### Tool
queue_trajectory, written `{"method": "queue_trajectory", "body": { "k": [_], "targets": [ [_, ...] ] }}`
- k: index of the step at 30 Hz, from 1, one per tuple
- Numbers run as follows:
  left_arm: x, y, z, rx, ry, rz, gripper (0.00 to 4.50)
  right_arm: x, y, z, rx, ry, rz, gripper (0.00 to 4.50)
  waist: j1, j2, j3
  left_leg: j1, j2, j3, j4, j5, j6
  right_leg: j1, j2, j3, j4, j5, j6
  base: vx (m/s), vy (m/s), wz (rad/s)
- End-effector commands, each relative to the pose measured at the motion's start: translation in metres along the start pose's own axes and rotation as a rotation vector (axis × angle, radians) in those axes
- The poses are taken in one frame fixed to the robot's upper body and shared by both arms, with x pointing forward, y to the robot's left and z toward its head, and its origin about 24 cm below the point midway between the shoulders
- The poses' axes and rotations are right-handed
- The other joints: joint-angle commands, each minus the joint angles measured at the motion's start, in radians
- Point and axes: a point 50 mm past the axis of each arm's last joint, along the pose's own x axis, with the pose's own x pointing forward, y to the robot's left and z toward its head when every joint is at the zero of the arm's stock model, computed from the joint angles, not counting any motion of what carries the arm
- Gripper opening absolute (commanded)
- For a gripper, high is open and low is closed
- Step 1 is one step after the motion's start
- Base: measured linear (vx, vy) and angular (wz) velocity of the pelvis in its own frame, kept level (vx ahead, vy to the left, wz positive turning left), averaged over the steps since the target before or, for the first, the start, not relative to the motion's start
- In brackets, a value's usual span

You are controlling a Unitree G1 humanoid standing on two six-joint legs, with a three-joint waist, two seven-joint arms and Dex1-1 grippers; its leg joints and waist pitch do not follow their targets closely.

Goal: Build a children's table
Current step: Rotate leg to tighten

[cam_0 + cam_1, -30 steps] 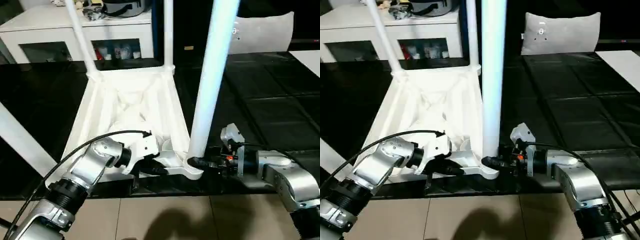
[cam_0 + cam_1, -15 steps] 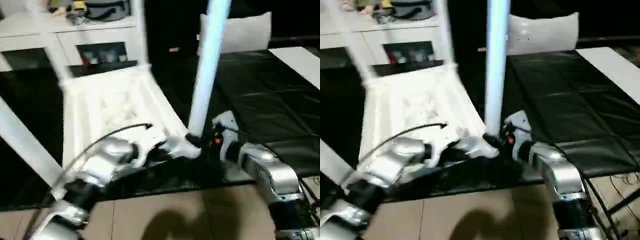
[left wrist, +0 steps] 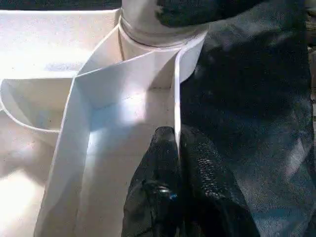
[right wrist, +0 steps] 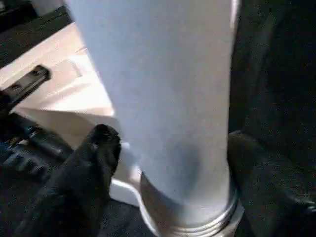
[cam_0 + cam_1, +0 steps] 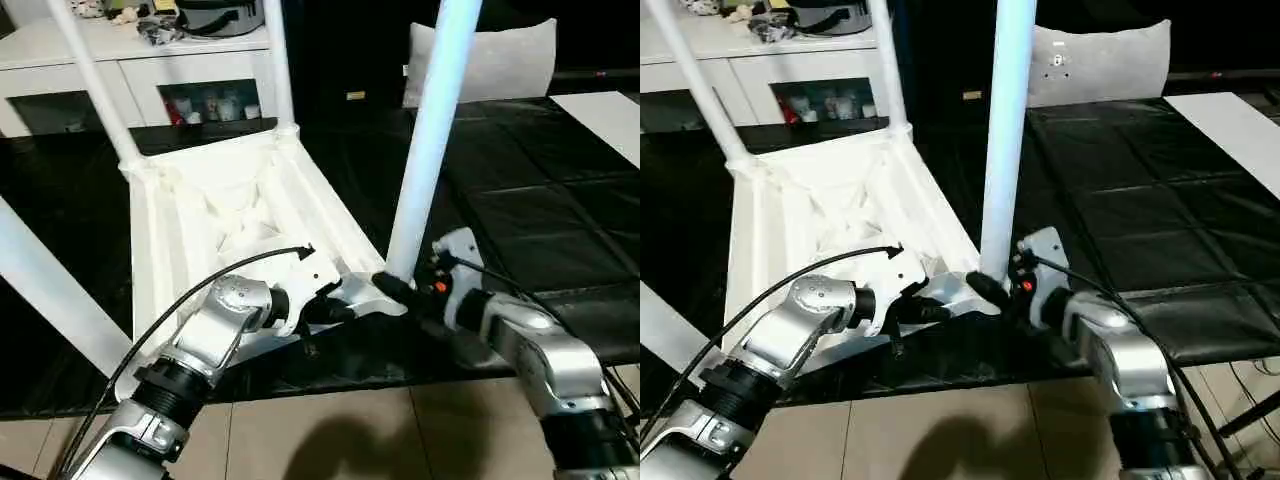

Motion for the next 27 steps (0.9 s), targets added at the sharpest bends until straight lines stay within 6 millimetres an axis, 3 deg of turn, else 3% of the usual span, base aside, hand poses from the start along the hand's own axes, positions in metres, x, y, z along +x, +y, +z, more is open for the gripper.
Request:
{"method": "queue_trajectory", "body": {
  "k": [1,6,16,27],
  "targets": [
    [-0.001,-0.002,0.005,0.020,-0.022,-0.020,0.00,0.001,0.004,-0.005,0.007,0.023,0.057,4.00,0.003,-0.010,-0.053,-0.010,0.014,0.003,-0.070,-0.181,0.059,0.059,-0.054,0.046,-0.081,-0.380,-0.108,0.000,0.000,0.00],
    [-0.003,-0.001,0.004,0.023,-0.017,-0.023,0.00,-0.007,-0.004,-0.005,-0.011,0.031,0.051,4.46,0.005,-0.012,-0.056,-0.012,0.014,0.003,-0.067,-0.159,0.065,0.062,-0.053,0.046,-0.077,-0.346,-0.119,0.000,0.000,0.00],
    [-0.007,0.000,0.001,0.025,-0.006,-0.033,0.00,-0.016,-0.016,-0.007,-0.037,0.044,0.011,4.46,0.006,-0.013,-0.054,-0.012,0.014,0.004,-0.066,-0.161,0.070,0.061,-0.054,0.045,-0.079,-0.363,-0.122,0.000,0.000,0.00],
    [-0.021,0.001,-0.006,0.140,0.058,-0.140,0.00,-0.029,-0.009,-0.005,-0.124,0.056,0.176,4.46,0.013,-0.013,-0.055,-0.011,0.017,0.003,-0.067,-0.166,0.082,0.061,-0.054,0.047,-0.073,-0.347,-0.131,0.000,0.000,0.00]
  ]
}}
